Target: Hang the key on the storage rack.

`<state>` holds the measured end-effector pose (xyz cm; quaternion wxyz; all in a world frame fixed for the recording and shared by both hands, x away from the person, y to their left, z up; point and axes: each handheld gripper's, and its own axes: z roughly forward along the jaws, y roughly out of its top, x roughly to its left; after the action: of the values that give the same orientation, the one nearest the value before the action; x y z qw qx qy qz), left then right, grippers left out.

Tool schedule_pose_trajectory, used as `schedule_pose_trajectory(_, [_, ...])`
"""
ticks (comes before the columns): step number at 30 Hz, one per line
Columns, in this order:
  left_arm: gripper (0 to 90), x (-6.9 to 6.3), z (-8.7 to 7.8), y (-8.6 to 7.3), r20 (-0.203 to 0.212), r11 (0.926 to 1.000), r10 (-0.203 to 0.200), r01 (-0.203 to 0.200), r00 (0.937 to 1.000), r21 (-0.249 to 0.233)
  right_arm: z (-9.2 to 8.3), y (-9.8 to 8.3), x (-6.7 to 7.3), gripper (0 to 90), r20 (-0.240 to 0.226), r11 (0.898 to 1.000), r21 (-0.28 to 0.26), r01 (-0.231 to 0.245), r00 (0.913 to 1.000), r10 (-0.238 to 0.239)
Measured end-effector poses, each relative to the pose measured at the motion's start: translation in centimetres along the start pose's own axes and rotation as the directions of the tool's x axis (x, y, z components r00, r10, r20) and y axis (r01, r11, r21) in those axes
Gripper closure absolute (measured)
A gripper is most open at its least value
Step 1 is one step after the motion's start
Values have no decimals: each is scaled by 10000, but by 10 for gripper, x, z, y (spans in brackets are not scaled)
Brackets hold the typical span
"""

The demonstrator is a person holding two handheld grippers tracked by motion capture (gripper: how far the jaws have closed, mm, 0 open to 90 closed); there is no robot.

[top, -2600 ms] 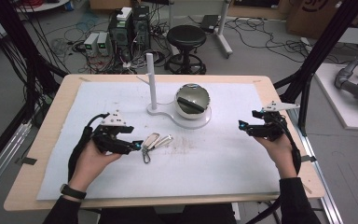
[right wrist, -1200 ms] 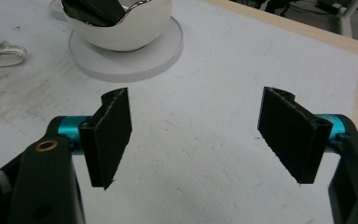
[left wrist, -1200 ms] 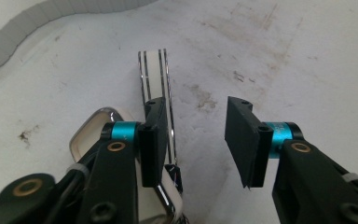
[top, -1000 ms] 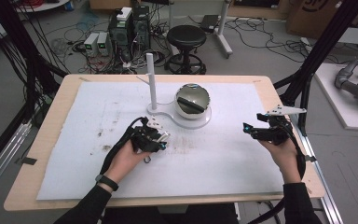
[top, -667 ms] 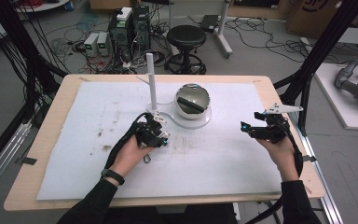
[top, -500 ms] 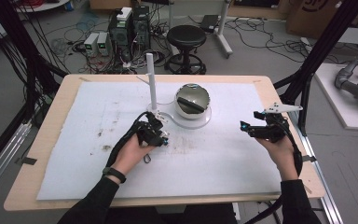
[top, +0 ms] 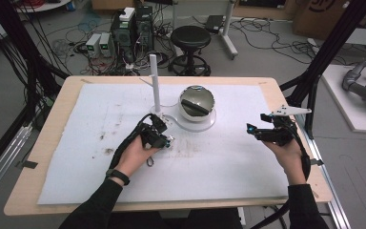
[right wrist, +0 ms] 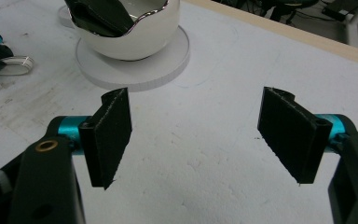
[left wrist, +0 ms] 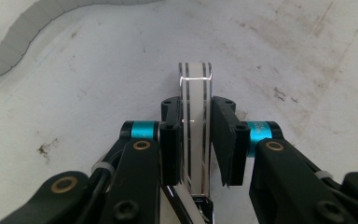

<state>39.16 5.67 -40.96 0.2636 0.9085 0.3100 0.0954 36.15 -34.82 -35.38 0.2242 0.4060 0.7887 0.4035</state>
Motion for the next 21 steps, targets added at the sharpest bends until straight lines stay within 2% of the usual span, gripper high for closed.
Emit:
schedule_pose_trajectory(1, [727, -1, 0, 0, 17, 10000, 23, -23, 10000, 5, 0, 0, 0, 265, 3, 10000, -10, 7, 10000, -7])
schedule_pose_trajectory(3, [647, -3, 2, 0, 40, 10000, 9, -9, 10000, 13, 0, 0, 0, 266, -8, 10000, -33, -32, 10000, 32])
schedule_pose_trajectory(5, [612, -5, 3, 1, -360, 9998, 157, -152, 9992, 153, 0, 0, 0, 266, -11, 10000, -24, -64, 10000, 64])
schedule_pose_trajectory(8, [602, -5, 5, 2, -659, 9995, 166, -148, 9977, 269, 0, 0, 0, 266, -21, 10000, -43, -2, 10000, 2])
schedule_pose_trajectory(13, [724, -2, 5, 1, -284, 9996, -5, 12, 9996, 270, 0, 0, 0, 268, -25, 10000, -27, 1, 10000, -1])
schedule_pose_trajectory(17, [735, 0, 0, 0, -100, 9999, -90, 90, 9999, 77, 0, 0, 0, 268, -14, 10000, -41, -33, 10000, 33])
schedule_pose_trajectory(21, [738, -2, -9, 0, -46, 9998, 58, -59, 10000, -179, 0, 0, 0, 268, -7, 10000, -49, -55, 10000, 55])
